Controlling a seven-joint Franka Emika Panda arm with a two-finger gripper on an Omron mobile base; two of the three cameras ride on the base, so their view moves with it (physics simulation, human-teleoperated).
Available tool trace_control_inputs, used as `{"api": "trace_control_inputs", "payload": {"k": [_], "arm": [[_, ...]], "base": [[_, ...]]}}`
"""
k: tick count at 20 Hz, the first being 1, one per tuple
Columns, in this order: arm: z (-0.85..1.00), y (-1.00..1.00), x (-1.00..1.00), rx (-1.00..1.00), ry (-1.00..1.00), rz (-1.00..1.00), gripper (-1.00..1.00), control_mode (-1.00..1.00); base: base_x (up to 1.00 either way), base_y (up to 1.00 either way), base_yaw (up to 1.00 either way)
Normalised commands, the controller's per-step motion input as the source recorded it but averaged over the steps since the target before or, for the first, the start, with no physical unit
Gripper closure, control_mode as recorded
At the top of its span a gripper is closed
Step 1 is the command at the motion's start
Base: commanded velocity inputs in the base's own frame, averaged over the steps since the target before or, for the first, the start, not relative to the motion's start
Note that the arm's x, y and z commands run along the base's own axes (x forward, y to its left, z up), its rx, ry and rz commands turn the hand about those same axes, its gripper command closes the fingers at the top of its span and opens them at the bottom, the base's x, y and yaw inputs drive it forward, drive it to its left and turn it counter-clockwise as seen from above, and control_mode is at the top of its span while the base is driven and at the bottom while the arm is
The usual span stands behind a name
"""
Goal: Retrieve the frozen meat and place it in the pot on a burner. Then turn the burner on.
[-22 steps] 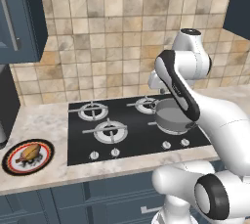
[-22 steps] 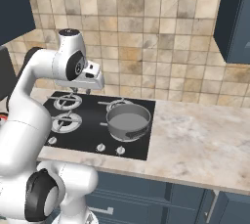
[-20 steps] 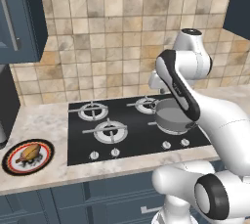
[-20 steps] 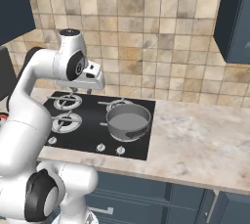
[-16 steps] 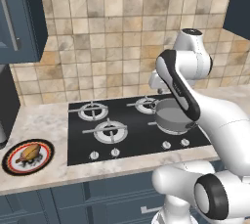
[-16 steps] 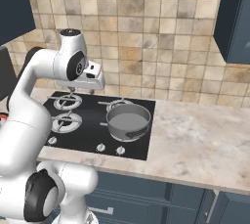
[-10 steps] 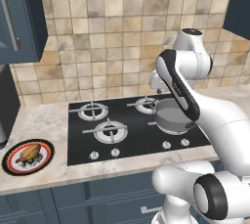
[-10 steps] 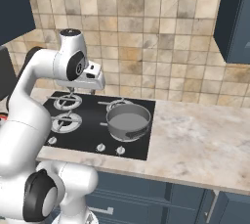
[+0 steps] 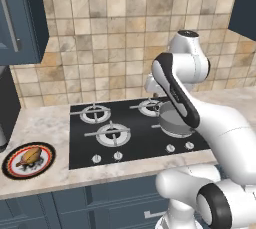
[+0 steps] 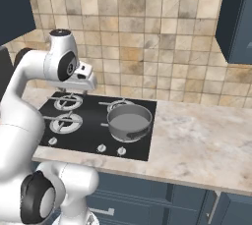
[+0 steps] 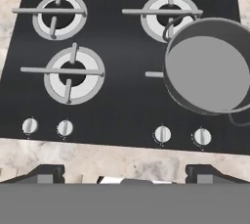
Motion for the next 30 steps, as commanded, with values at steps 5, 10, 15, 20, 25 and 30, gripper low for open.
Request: {"api": "trace_control_inputs", "payload": {"k": [5,10,15,20,25,30], "arm": [[-0.07,0.41,-0.25,0.0,0.0,0.0,-1.0,-1.0],[-0.11,0.39,-0.32,-0.01,0.0,0.0,-1.0,-1.0],[-0.14,0.43,-0.12,0.0,0.0,-0.01,-1.0,-1.0],[-0.04,0.68,0.0,0.0,-0.01,-0.11,-1.0,-1.0],[-0.1,0.94,0.0,0.0,0.0,-0.15,-1.0,-1.0],[-0.13,0.77,0.0,0.0,0.0,-0.13,-1.0,-1.0]], "base": [[0.0,0.0,0.0],[0.0,0.0,0.0],[0.0,0.0,0.0],[0.0,0.0,0.0],[0.0,0.0,0.0],[0.0,0.0,0.0]]}}
